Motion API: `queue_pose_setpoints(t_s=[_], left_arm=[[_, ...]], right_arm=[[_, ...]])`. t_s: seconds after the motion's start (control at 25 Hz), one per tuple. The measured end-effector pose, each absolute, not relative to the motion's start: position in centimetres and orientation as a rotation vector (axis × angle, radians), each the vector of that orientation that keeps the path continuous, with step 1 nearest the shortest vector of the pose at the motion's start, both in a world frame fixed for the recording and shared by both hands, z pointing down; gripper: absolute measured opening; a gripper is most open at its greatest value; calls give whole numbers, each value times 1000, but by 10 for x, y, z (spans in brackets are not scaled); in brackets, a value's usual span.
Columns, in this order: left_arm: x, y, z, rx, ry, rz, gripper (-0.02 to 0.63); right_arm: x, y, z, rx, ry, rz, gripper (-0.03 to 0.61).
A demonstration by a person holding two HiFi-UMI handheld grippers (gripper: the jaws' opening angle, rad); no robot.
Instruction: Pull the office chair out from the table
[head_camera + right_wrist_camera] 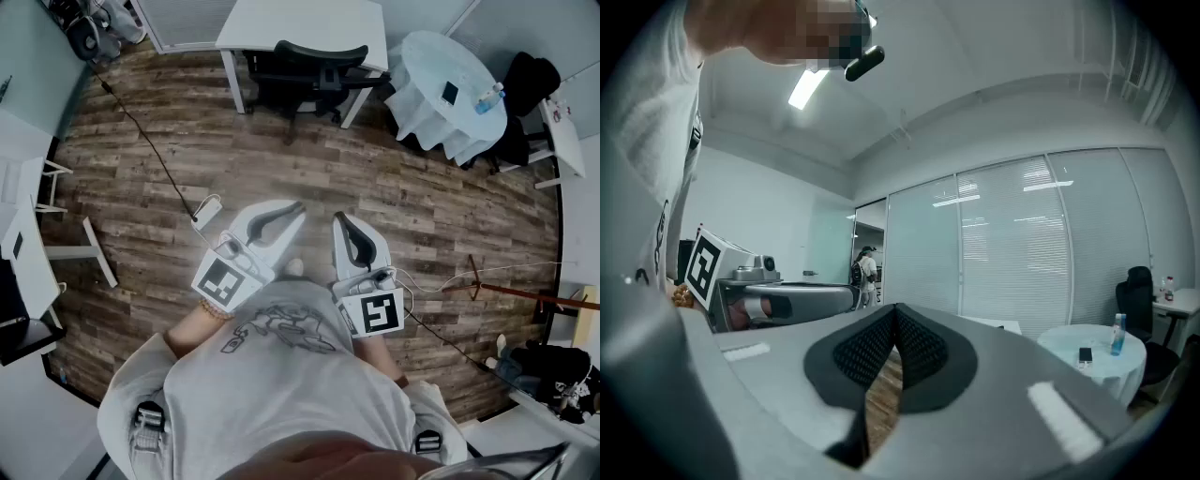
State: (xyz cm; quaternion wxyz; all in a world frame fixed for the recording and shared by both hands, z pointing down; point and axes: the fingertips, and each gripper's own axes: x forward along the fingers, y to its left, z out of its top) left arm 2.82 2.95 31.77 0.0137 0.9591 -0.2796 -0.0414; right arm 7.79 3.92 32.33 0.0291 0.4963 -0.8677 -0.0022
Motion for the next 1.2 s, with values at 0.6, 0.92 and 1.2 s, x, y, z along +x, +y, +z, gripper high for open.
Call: queue_pose_setpoints(t_s=[0.6, 0.92, 1.2], left_arm=[[83, 22, 333, 2975, -890, -121, 29], [84, -4, 339, 2981, -926, -98, 43], [64, -69, 348, 2973, -988, -93, 63]], right_arm=[[129, 29, 337, 1528, -2679, -13, 6], [136, 0, 339, 1505, -2720, -37, 21], [120, -60, 349, 1414, -2703, -96, 84]])
